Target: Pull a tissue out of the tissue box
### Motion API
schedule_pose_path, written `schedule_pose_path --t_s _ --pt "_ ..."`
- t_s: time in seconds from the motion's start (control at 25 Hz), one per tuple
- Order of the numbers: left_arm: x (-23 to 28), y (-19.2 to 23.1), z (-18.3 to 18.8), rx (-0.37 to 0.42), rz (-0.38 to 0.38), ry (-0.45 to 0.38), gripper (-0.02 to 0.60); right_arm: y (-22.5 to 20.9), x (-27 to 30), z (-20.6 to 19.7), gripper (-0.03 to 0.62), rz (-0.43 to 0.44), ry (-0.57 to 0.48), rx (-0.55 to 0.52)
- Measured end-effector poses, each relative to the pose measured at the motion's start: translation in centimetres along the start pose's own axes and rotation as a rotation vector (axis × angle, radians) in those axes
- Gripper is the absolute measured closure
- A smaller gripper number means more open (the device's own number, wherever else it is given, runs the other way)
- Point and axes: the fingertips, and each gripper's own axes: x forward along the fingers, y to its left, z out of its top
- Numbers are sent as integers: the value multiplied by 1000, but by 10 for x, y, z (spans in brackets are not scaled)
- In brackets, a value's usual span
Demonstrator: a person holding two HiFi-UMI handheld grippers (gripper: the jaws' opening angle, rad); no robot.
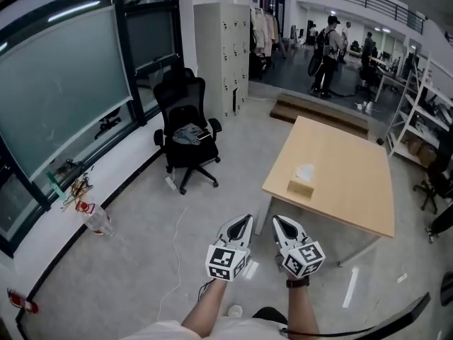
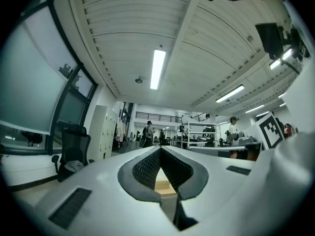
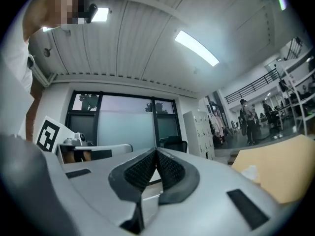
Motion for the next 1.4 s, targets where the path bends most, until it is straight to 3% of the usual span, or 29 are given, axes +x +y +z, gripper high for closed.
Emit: schedule_pose_path --t_s 0.32,0.44,0.68,0.84,1.24,1.4 --pt "105 28 -40 15 -31 89 581 -89 47 -16 592 -77 74 -71" --pt "159 34 -49 65 -42 122 581 -142 64 -12 592 -125 75 -74" --pt "297 18 -32 143 -95 100 581 -277 86 39 591 -189 17 -121" --pt "357 1 -30 175 -127 99 581 -344 85 60 592 -226 -14 -117" --pt "437 11 -82 223 -178 200 581 -436 114 15 592 -248 52 -36" --pt "492 36 -90 193 -218 178 581 -477 143 12 592 -292 63 -58"
